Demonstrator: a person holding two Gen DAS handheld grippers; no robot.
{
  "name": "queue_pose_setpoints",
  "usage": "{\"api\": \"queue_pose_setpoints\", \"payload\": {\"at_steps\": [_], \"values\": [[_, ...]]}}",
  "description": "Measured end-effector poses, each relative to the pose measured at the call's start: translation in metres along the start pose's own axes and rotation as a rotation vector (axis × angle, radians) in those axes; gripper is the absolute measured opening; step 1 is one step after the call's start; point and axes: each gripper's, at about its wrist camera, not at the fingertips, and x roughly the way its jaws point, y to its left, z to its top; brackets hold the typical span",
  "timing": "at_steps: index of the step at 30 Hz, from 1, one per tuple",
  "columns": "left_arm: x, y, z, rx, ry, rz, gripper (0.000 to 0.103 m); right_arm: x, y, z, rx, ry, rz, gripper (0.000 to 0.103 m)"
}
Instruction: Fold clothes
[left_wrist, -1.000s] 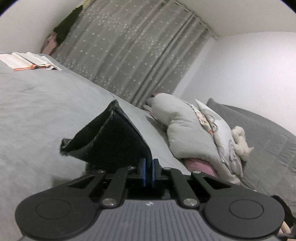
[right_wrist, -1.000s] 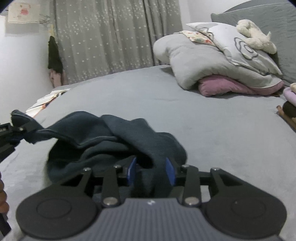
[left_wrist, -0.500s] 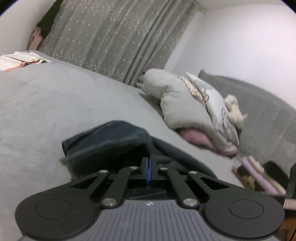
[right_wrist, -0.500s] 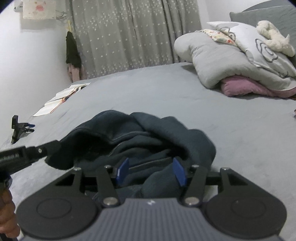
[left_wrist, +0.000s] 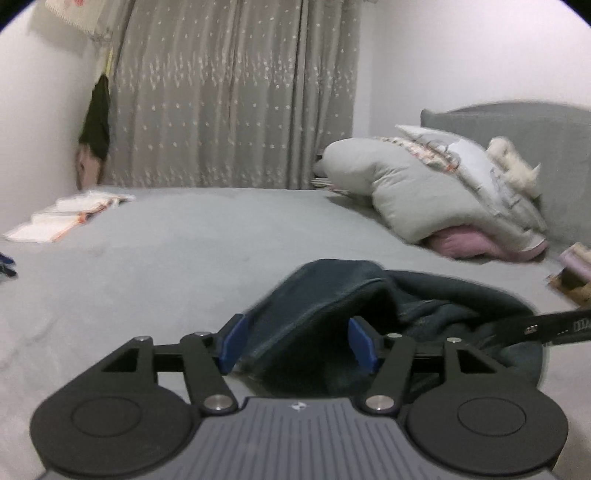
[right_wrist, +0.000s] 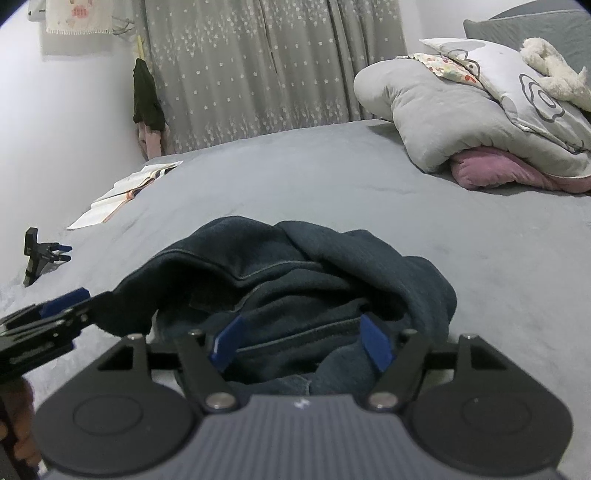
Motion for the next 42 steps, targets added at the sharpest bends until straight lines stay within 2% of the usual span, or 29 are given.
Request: {"api": "queue_pose_setpoints", "payload": {"at_steps": [2,8,9,10,11,12,14,19,25,28,37,42], "values": [[0.013,0.005,0.001,0.0,0.031,0.021,0.059,-0.001,0.0,0.0,0.0,-0.001,0.006,0.068],[0.021,0.005,-0.005,-0.005,0.066,-0.001,0.057,-0.002,-0.003,0.001,-0.001,0.005,0.021,0.069],[0.022,0.004,-0.006,0.0,0.069,-0.005,0.05,-0.002,-0.004,0.001,0.004,0.006,0.024,0.069],[0.023,0.003,-0.005,0.003,0.076,-0.011,0.036,-0.002,-0.005,0.002,0.01,0.007,0.028,0.069],[0.024,0.002,-0.004,0.004,0.085,-0.018,0.028,-0.002,-0.005,0.002,0.013,0.007,0.03,0.069],[0.026,0.0,-0.003,0.004,0.094,-0.025,0.013,-0.002,-0.006,0.003,0.019,0.008,0.035,0.069],[0.026,-0.001,-0.002,-0.006,0.099,-0.046,0.006,-0.002,-0.006,0.003,0.023,0.007,0.039,0.069],[0.011,-0.009,0.002,-0.025,0.067,-0.121,0.004,-0.003,-0.005,0.005,0.035,0.014,0.067,0.069],[-0.011,-0.025,0.001,-0.048,0.068,-0.281,0.004,0.002,-0.001,0.004,0.08,0.053,0.144,0.069],[-0.016,-0.035,-0.003,-0.047,0.08,-0.336,0.004,0.004,0.001,0.005,0.136,0.077,0.231,0.069],[-0.031,-0.049,-0.002,-0.047,0.088,-0.404,0.003,0.013,0.005,0.011,0.235,0.112,0.353,0.069],[-0.035,-0.047,-0.001,-0.052,0.091,-0.407,0.003,0.02,0.012,0.016,0.263,0.127,0.424,0.063]]}}
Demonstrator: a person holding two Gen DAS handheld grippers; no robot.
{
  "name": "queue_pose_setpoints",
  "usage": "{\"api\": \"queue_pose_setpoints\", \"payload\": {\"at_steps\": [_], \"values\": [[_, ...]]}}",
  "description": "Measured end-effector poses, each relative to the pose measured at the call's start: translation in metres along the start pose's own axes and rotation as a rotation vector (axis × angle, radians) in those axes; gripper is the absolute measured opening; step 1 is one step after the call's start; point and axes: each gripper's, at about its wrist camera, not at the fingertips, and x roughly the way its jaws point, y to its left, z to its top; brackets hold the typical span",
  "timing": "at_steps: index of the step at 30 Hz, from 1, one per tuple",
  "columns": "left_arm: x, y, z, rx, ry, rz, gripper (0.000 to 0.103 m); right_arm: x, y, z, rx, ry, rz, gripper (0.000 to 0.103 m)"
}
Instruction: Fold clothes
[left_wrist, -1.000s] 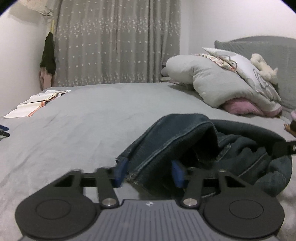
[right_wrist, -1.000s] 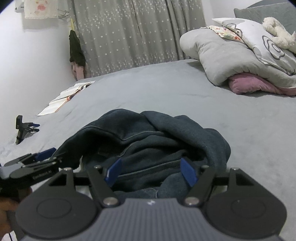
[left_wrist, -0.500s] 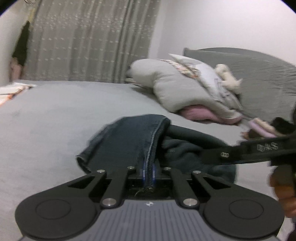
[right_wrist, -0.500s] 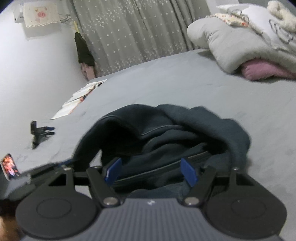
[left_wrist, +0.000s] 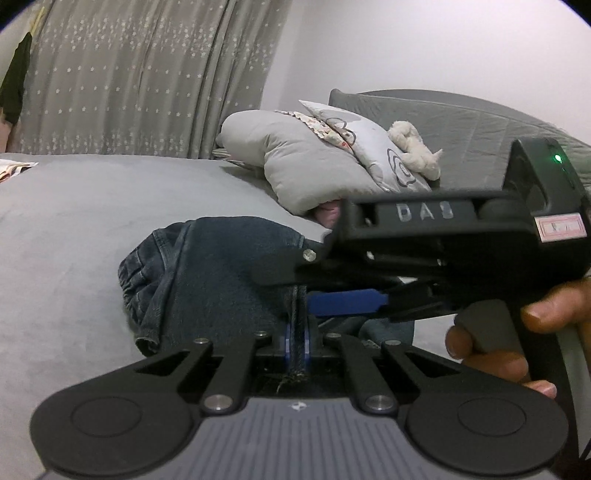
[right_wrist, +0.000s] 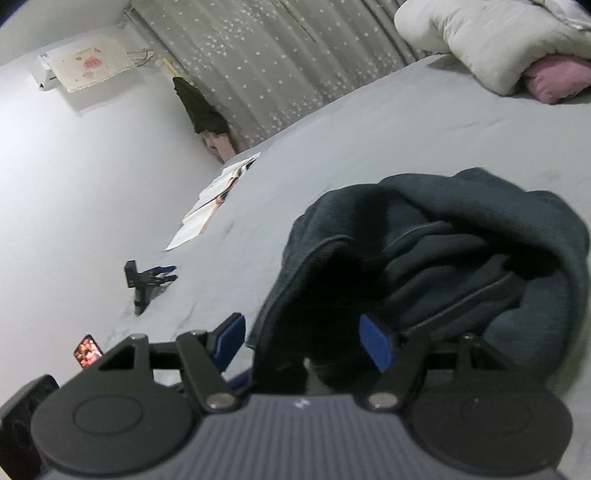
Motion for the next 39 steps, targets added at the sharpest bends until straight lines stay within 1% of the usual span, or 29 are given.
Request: {"api": "queue_pose_setpoints", "payload": {"at_steps": [1,3,4,6,7,10,12,16,17,19,20,21,25,28,33,35,36,39], "values": [[-0.001,0.001,-0.001,0.001,0.001,0.001,0.004,0.003,0.002,0.001,0.008,0.008,0.021,0.059],[-0.002,0.0,-0.001,0.01,0.003,0.008,0.004,0.008,0.004,0.001,0.008,0.015,0.028,0.051],[-0.001,0.0,-0.001,0.012,0.004,0.01,0.004,0.012,0.005,0.001,0.004,0.022,0.024,0.041],[0.002,0.002,0.0,0.004,0.019,0.018,0.004,0.016,0.004,0.001,0.006,0.028,0.014,0.034],[0.001,0.005,0.0,-0.001,0.028,0.017,0.004,0.018,0.003,0.001,0.009,0.028,0.013,0.024],[0.004,0.009,0.002,-0.017,0.057,-0.006,0.006,0.02,-0.005,0.001,0.027,0.031,0.02,0.009],[0.003,0.01,0.001,-0.017,0.074,-0.017,0.011,0.02,-0.006,0.001,0.013,0.016,-0.001,0.007],[0.0,0.009,0.001,-0.008,0.074,-0.025,0.034,0.009,-0.006,0.003,-0.036,-0.039,-0.067,0.007],[-0.001,0.01,0.001,-0.008,0.07,-0.028,0.036,0.003,-0.008,0.004,-0.047,-0.058,-0.084,0.007],[-0.005,0.014,0.002,-0.025,0.062,-0.025,0.038,-0.004,-0.008,0.005,-0.062,-0.08,-0.105,0.007],[-0.006,0.017,0.002,-0.035,0.06,-0.017,0.038,-0.018,-0.013,0.008,-0.076,-0.114,-0.145,0.007],[-0.007,0.02,0.003,-0.044,0.06,-0.01,0.04,-0.023,-0.015,0.009,-0.079,-0.126,-0.16,0.007],[-0.005,0.034,0.002,-0.084,0.059,0.049,0.042,-0.047,-0.032,0.013,-0.074,-0.164,-0.223,0.006],[0.002,0.041,0.0,-0.097,0.068,0.098,0.046,-0.063,-0.044,0.014,-0.065,-0.185,-0.26,0.006],[0.022,0.055,-0.003,-0.147,0.087,0.16,0.047,-0.087,-0.053,0.009,-0.09,-0.222,-0.32,0.006],[0.031,0.062,-0.003,-0.19,0.093,0.171,0.047,-0.097,-0.057,0.008,-0.094,-0.233,-0.336,0.006],[0.035,0.065,-0.004,-0.21,0.094,0.172,0.048,-0.104,-0.061,0.007,-0.096,-0.243,-0.357,0.006],[0.046,0.075,-0.006,-0.281,0.103,0.164,0.048,-0.113,-0.07,0.006,-0.081,-0.247,-0.381,0.006]]}}
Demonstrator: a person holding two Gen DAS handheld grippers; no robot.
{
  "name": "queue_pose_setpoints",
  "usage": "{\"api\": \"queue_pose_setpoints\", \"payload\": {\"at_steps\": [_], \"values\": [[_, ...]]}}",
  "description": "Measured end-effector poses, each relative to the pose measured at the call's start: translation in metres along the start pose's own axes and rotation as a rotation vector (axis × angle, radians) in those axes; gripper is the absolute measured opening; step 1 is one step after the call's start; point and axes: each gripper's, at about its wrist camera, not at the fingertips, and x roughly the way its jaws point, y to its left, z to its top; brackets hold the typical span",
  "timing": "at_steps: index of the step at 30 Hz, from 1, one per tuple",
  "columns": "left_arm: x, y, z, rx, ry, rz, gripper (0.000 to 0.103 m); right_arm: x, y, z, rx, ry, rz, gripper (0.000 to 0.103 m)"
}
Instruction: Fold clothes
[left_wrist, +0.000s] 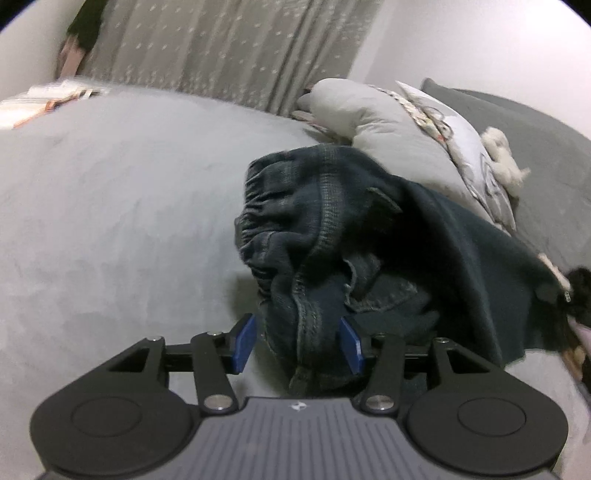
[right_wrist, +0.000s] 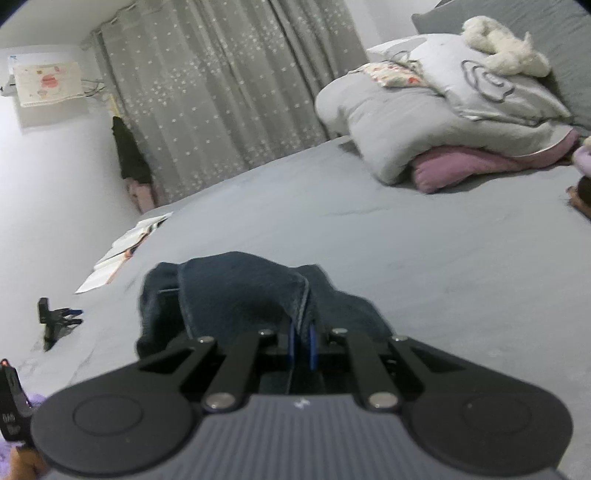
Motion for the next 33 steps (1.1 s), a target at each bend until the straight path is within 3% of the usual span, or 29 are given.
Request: {"api": "queue_pose_setpoints", "payload": {"at_steps": [4,10,13,16,25,33], "values": [[0.017,0.004,0.0,-0.074,0.026,-0.017,0.048,-0.004,-0.017,-0.002,0.016,0.005,-0.036,0.006],[0.031,-0.003,-0.004,-0.073,0.001,0.024,0.046,-0.007,-0.043,-0.011,0.033,0.029,-0.08,0.007],[0.031,-0.01,-0.007,-0.027,-0.03,0.058,0.028,-0.005,-0.052,-0.015,0.044,0.055,-0.088,0.007],[0.03,-0.019,-0.01,0.039,-0.071,0.104,0.02,-0.001,-0.051,-0.017,0.034,0.077,-0.093,0.007],[0.008,-0.023,0.008,0.171,-0.252,0.231,0.012,0.007,-0.035,-0.027,0.005,0.131,-0.078,0.007],[-0.004,-0.019,0.015,0.239,-0.306,0.284,0.012,0.012,-0.018,-0.034,-0.031,0.151,-0.074,0.007]]}}
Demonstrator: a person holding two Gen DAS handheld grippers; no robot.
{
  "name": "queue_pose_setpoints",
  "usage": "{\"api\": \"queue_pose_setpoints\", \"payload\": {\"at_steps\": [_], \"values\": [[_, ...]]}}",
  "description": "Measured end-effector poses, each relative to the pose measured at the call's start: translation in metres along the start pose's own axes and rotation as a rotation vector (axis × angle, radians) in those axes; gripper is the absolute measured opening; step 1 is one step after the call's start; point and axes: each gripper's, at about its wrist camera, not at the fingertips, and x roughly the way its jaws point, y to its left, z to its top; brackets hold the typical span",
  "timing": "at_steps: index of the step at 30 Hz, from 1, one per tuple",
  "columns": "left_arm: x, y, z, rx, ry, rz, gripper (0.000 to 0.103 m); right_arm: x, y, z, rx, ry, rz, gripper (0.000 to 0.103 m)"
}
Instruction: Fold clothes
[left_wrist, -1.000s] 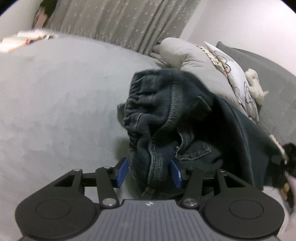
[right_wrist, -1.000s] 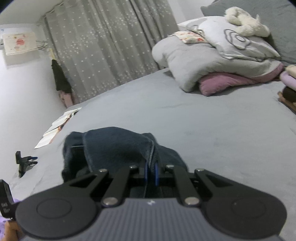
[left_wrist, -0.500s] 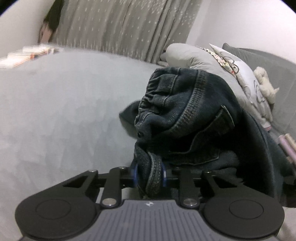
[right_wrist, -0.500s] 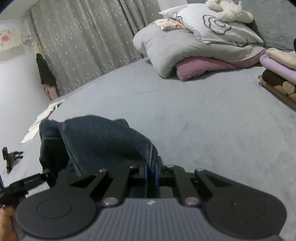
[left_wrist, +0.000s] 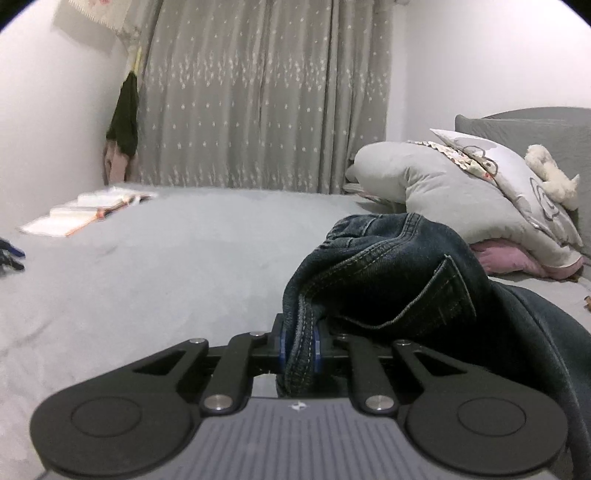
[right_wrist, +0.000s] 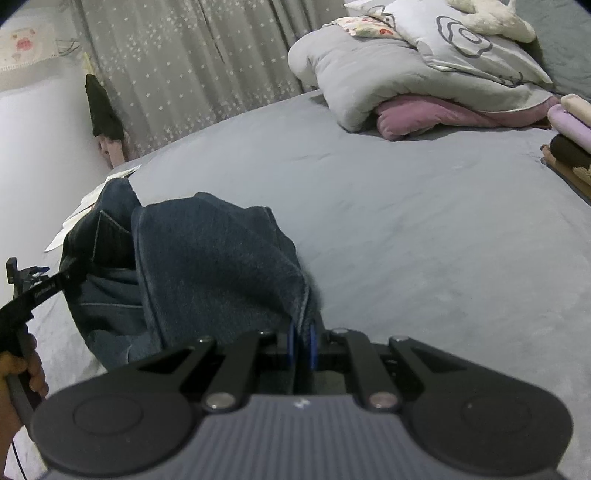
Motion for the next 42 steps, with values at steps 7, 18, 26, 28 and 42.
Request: {"api": "queue_pose_setpoints", "payload": {"at_steps": [7,18,26,28,42], "values": [[-0.007,0.005,0.0,-0.022,0.051,-0.04,0.012,-0.008,-0.018,0.014,0.057,-0.048,-0.027,0.007],[-0.03,0.018,-0.011,-0.105,0.14,-0.122,0.011,-0.01,-0.03,0.027,0.042,-0.116,-0.13,0.007],[-0.052,0.016,-0.029,-0.058,0.187,-0.17,0.011,-0.017,-0.05,0.027,0.053,-0.127,-0.187,0.007],[-0.057,0.014,-0.034,-0.035,0.194,-0.176,0.011,-0.016,-0.055,0.028,0.045,-0.127,-0.209,0.007],[-0.07,0.01,-0.042,0.046,0.242,-0.208,0.016,-0.001,-0.06,0.018,0.018,-0.03,-0.243,0.014]]}}
